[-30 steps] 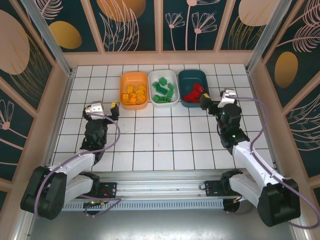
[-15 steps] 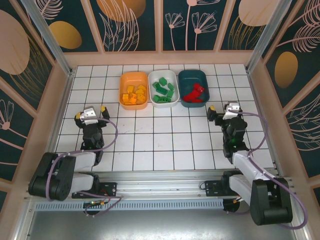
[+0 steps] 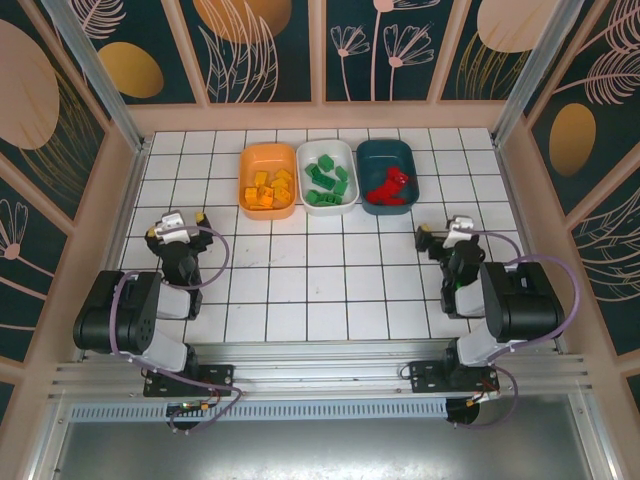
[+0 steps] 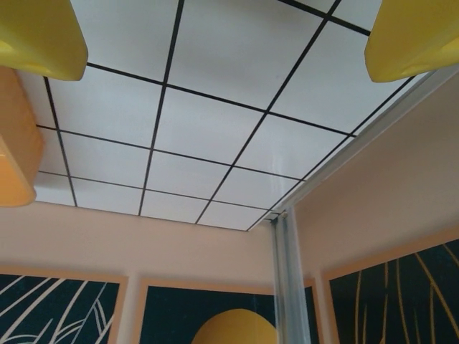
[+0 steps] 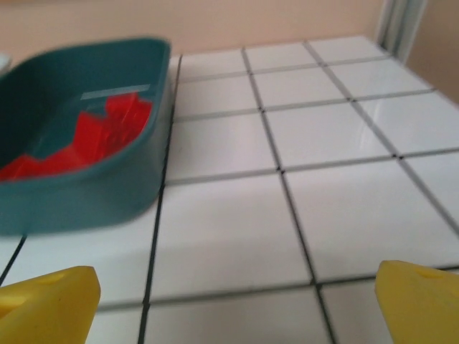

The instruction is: Sort the legos into containers by color

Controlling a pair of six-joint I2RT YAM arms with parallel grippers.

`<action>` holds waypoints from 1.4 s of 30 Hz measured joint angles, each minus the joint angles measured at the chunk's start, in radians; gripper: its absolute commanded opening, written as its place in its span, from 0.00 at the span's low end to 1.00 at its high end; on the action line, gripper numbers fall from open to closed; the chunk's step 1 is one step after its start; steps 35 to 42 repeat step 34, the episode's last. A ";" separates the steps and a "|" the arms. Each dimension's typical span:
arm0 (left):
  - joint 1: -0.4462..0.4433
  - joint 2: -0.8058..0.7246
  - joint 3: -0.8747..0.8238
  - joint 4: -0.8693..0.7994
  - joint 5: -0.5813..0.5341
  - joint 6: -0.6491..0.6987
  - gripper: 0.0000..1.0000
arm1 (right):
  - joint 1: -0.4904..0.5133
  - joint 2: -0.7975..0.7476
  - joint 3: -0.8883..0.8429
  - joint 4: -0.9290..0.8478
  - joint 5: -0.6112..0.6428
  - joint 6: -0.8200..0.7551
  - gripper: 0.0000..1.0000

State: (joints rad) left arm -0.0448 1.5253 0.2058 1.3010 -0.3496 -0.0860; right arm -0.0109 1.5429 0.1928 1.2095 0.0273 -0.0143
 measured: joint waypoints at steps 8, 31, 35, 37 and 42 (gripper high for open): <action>0.000 0.000 0.000 0.000 0.014 -0.005 0.99 | -0.014 0.000 0.029 0.014 0.004 0.028 0.99; 0.000 0.000 0.006 -0.013 0.056 -0.005 0.99 | -0.014 0.000 0.029 0.014 0.004 0.028 0.99; 0.000 0.000 0.006 -0.014 0.058 -0.005 0.99 | -0.014 0.000 0.029 0.014 0.004 0.028 0.99; 0.000 0.000 0.006 -0.014 0.058 -0.005 0.99 | -0.014 0.000 0.029 0.014 0.004 0.028 0.99; 0.000 0.000 0.006 -0.014 0.058 -0.005 0.99 | -0.014 0.000 0.029 0.014 0.004 0.028 0.99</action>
